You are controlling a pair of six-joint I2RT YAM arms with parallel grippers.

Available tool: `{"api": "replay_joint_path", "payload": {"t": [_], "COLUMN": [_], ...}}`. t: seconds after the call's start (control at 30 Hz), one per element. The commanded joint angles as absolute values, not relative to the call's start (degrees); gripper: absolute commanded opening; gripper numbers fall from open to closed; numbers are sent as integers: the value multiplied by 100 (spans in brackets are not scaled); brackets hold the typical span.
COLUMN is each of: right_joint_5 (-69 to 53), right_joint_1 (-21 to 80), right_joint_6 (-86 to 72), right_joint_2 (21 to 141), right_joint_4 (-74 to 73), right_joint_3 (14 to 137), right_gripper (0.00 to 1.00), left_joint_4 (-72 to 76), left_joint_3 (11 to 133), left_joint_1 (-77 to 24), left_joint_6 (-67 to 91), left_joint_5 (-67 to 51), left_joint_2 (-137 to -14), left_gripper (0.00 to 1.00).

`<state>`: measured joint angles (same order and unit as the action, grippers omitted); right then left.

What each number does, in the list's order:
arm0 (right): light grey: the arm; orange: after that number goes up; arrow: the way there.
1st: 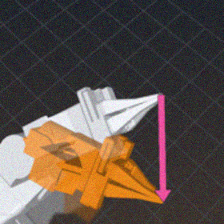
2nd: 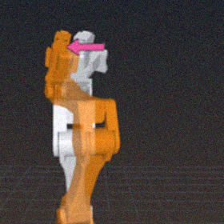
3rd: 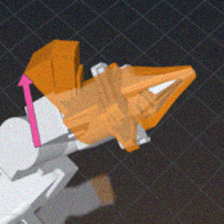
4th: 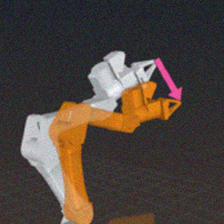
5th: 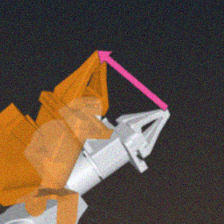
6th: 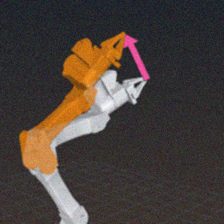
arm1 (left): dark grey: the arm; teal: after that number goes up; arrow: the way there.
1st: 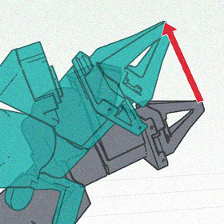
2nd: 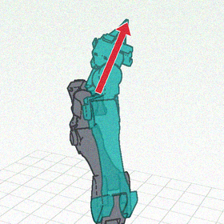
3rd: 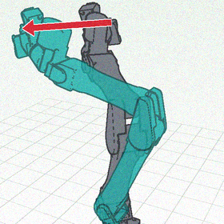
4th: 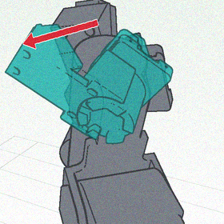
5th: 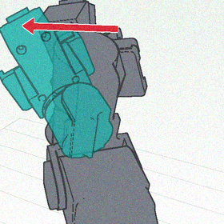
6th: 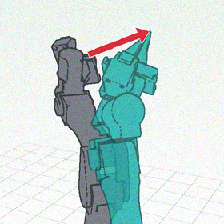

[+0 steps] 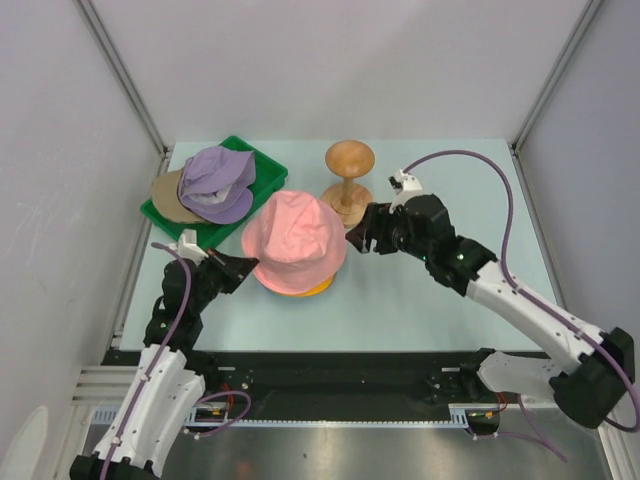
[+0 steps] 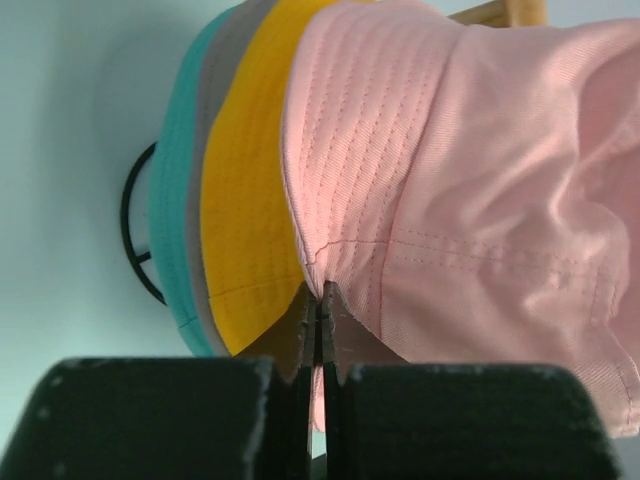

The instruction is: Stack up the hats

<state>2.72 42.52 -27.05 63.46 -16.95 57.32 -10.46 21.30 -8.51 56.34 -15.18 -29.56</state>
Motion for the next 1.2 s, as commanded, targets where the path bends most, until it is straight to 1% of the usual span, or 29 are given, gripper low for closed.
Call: {"api": "replay_joint_path", "payload": {"t": [0.0,0.03,0.17,0.37,0.57,0.87,0.93,1.0,1.17], "right_joint_5": [-2055,-2361,-2812,-3620,-3999,-4438,-4561,-4684,-4956], "right_joint_1": [3561,3473,3165,2734,2566,2426,2426,2426,2435], "right_joint_6": [-3478,-3594,-3700,-4043,-3718,-3850,-3955,-4112,-4315], "right_joint_2": [6968,7039,7391,7743,8199,8938,9052,9105,9237], "right_joint_4": [-347,-169,542,1738,1933,2522,2714,2873,3085], "right_joint_3": [5845,5827,5679,5239,5343,5660,5686,5678,5704], "right_gripper": [70,70,70,70,71,71,70,65,58], "left_joint_4": [-1151,-1177,-1204,-1178,-1160,-1169,-1151,-1151,-1081], "left_joint_3": [2109,2162,2320,2417,2478,2575,2566,2558,2558], "left_joint_1": [-686,-668,-615,-598,-589,-589,-580,-580,-571], "left_joint_6": [5002,4949,4658,4606,4570,4562,4562,4562,4570], "left_joint_5": [-1486,-1442,-1424,-1345,-1380,-1318,-1318,-1283,-1257], "left_joint_2": [-3164,-3208,-3488,-3542,-3647,-3665,-3683,-3700,-3753], "left_gripper": [0,0,0,0,0,0,0,0,0]}}
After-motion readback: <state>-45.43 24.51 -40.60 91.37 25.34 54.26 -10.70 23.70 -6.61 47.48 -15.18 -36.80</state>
